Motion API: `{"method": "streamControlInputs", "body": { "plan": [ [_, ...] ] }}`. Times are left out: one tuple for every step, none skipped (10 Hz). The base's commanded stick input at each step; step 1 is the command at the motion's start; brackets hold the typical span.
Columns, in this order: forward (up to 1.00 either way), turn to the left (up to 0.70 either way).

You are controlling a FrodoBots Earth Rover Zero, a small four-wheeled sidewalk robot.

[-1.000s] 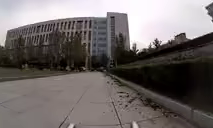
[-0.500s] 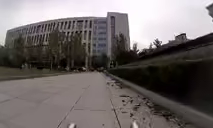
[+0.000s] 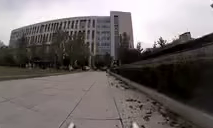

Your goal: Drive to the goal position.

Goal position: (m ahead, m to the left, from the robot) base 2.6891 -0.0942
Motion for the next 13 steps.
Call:
{"method": "streamControlInputs", "body": {
  "plan": [
    [0.7,0.0],
    [0.7,0.0],
    [0.7,0.0],
    [0.7,0.0],
    [0.7,0.0],
    [0.7,0.0],
    [0.7,0.0],
    [0.7,0.0],
    [0.7,0.0],
    [0.7,0.0],
    [0.7,0.0],
    [0.7,0.0],
    [0.7,0.0]
  ]
}}
